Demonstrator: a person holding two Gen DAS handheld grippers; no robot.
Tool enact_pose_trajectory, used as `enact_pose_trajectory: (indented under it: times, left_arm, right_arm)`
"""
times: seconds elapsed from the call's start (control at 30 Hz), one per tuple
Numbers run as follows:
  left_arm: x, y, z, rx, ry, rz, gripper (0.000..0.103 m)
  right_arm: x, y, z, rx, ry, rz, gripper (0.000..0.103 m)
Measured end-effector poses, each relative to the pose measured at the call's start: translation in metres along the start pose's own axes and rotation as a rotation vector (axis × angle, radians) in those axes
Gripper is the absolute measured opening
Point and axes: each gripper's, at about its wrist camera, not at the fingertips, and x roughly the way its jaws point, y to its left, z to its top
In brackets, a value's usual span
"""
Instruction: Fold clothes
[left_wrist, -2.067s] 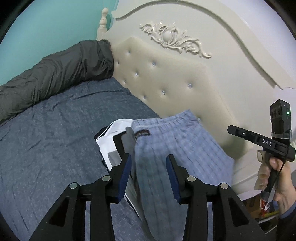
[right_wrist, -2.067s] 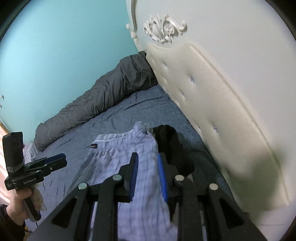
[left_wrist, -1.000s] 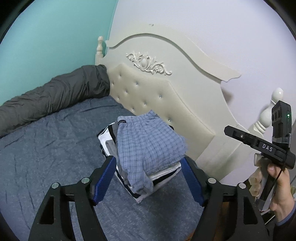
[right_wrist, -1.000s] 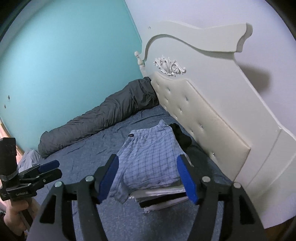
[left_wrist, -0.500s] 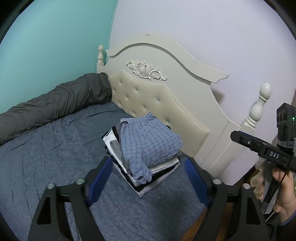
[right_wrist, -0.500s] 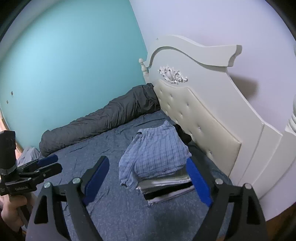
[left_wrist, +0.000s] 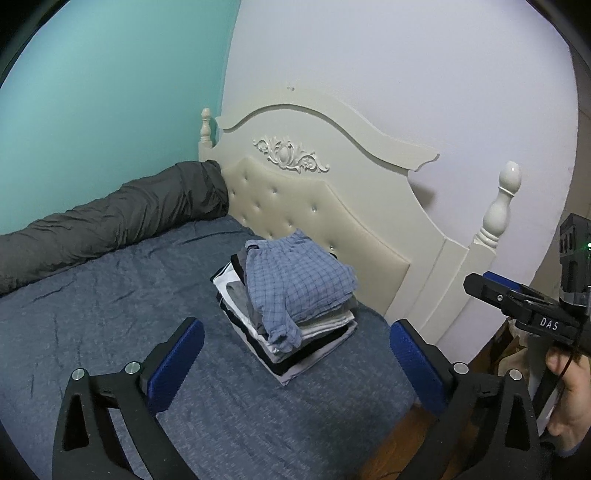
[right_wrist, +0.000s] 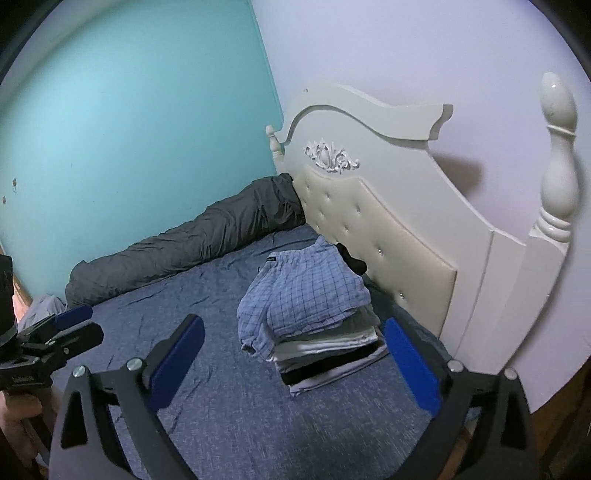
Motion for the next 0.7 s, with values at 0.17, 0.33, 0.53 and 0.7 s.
enact_pose_trajectory:
  times: [0.17, 0.33, 0.53, 0.7]
  left_arm:
    - [-0.017, 0.003, -0.013, 0.006, -0.012, 0.02, 0.103]
    - [-0.032, 0.009, -0.027, 0.003, -0.023, 0.034, 0.103]
    - [-0.046, 0.011, -0.043, 0.015, -0.023, 0.039, 0.103]
    - [-0.058, 0.01, -0.054, 0.023, -0.025, 0.035, 0.103]
  right_arm:
    - [-0.016, 0.011, -0.017, -0.018, -0.018, -0.024, 0.101]
    - [-0.024, 0.019, -0.035, -0.02, -0.01, -0.038, 0.101]
    - [-0.037, 0.029, -0.055, -0.019, -0.018, -0.055, 0.101]
    - [-0.048, 0.04, -0.069, -0.034, -0.025, -0.058, 0.101]
